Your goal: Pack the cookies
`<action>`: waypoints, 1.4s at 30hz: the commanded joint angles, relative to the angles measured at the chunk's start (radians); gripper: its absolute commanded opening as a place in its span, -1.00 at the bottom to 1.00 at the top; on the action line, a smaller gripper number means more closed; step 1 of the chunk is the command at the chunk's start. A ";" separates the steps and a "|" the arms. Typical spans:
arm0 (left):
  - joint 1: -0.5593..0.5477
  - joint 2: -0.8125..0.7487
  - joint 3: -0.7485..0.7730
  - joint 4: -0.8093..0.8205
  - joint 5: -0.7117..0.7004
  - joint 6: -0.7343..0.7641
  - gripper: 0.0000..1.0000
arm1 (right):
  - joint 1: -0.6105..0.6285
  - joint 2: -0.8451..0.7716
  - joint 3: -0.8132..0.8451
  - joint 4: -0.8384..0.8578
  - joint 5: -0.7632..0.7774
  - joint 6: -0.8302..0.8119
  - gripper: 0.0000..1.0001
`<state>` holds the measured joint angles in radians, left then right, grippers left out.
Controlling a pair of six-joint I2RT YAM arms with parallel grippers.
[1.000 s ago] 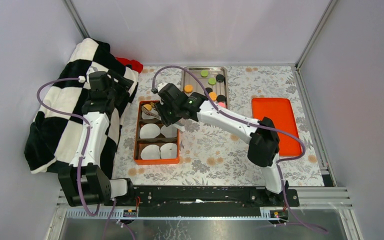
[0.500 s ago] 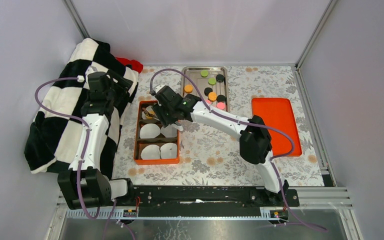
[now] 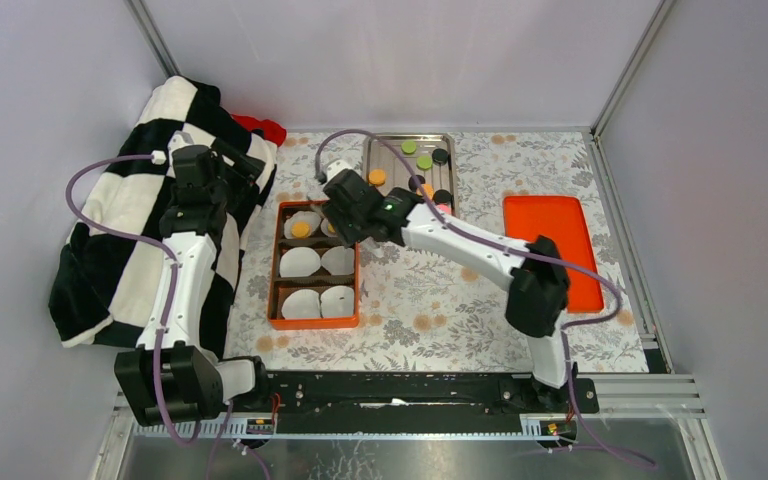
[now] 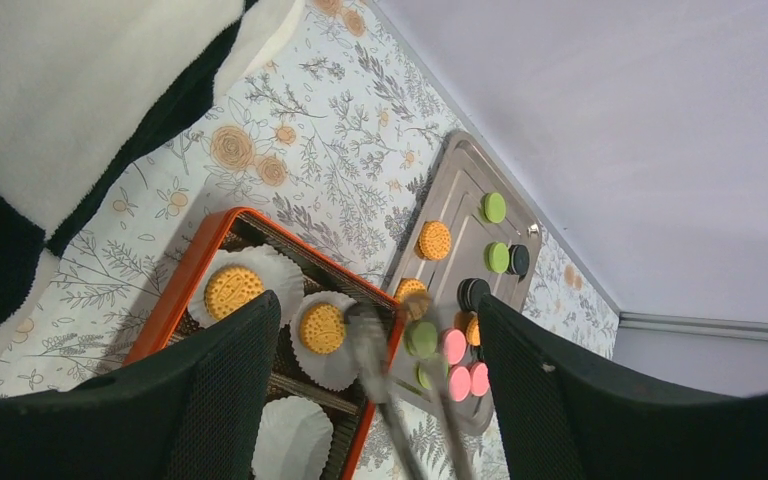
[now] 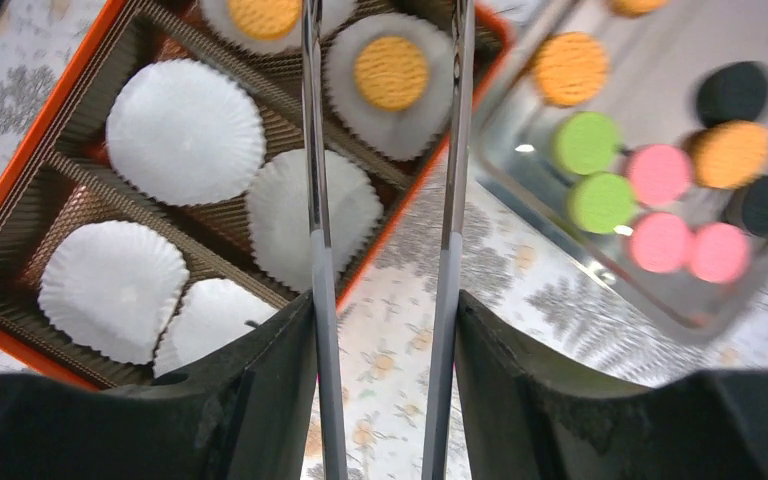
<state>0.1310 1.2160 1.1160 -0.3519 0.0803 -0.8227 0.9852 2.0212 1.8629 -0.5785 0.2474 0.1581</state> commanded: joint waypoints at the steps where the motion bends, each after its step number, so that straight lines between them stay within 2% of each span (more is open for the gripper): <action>1: 0.004 0.007 -0.012 0.033 0.030 0.008 0.54 | -0.013 -0.231 -0.057 0.034 0.210 -0.040 0.11; 4: 0.004 0.032 -0.014 0.040 0.054 -0.003 0.53 | -0.039 -0.284 -0.133 0.043 0.267 -0.036 0.09; 7: 0.003 0.043 -0.016 0.050 0.068 -0.011 0.52 | -0.103 -0.295 -0.196 0.060 0.223 -0.015 0.09; 13: 0.003 0.038 -0.018 0.048 0.066 -0.003 0.52 | -0.216 -0.177 -0.246 0.110 0.133 -0.008 0.08; 23: 0.004 0.038 -0.016 0.039 0.046 0.010 0.52 | -0.273 0.014 -0.159 0.164 0.067 0.004 0.09; 38: 0.005 0.051 -0.028 0.042 0.039 0.016 0.53 | -0.315 0.215 0.051 0.106 -0.031 0.028 0.14; 40: 0.004 0.051 -0.031 0.044 0.042 0.016 0.53 | -0.316 0.237 0.077 0.092 -0.030 0.029 0.10; 42: 0.005 0.052 -0.034 0.046 0.045 0.014 0.53 | -0.320 0.256 0.108 0.077 -0.025 0.032 -0.01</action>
<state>0.1310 1.2587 1.1023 -0.3431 0.1276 -0.8272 0.6739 2.2494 1.8839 -0.4717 0.2371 0.1791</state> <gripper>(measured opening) 0.764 0.547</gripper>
